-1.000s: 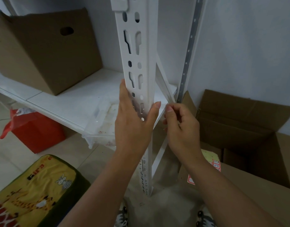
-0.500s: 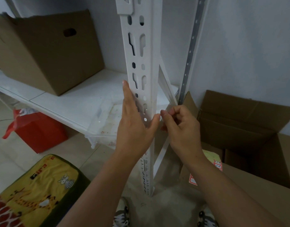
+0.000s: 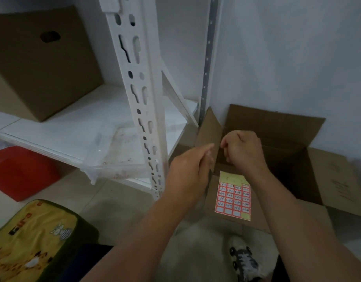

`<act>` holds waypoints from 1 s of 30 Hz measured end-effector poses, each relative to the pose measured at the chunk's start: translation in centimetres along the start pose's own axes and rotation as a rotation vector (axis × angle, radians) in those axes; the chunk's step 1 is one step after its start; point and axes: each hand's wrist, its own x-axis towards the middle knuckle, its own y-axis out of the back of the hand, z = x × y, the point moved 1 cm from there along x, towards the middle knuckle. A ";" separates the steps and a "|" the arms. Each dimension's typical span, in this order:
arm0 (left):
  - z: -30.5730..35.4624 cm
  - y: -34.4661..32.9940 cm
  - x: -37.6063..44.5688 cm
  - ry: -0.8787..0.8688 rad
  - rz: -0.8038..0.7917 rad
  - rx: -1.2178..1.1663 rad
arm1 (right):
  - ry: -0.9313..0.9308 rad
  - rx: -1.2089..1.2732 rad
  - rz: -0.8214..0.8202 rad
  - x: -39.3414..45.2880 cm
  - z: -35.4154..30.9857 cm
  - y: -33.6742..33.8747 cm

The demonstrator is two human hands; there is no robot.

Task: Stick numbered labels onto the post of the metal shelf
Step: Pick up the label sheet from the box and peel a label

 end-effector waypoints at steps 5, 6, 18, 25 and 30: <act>-1.3 -4.4 0.8 0.439 -0.212 -0.070 | -0.153 -0.128 -0.092 0.4 3.5 2.7; -1.8 -5.4 0.8 0.502 -0.261 -0.063 | -0.154 -0.156 -0.107 0.6 4.1 2.9; -5.9 -13.9 -1.5 0.574 -0.618 0.073 | -0.487 -0.211 -0.164 4.2 13.4 2.7; -7.3 -18.8 -1.3 0.889 -0.586 -0.190 | -0.751 -0.208 -0.353 3.2 19.7 1.0; -8.6 -22.1 -1.3 1.072 -0.502 -0.262 | -0.857 -0.011 -0.391 2.6 23.0 -0.7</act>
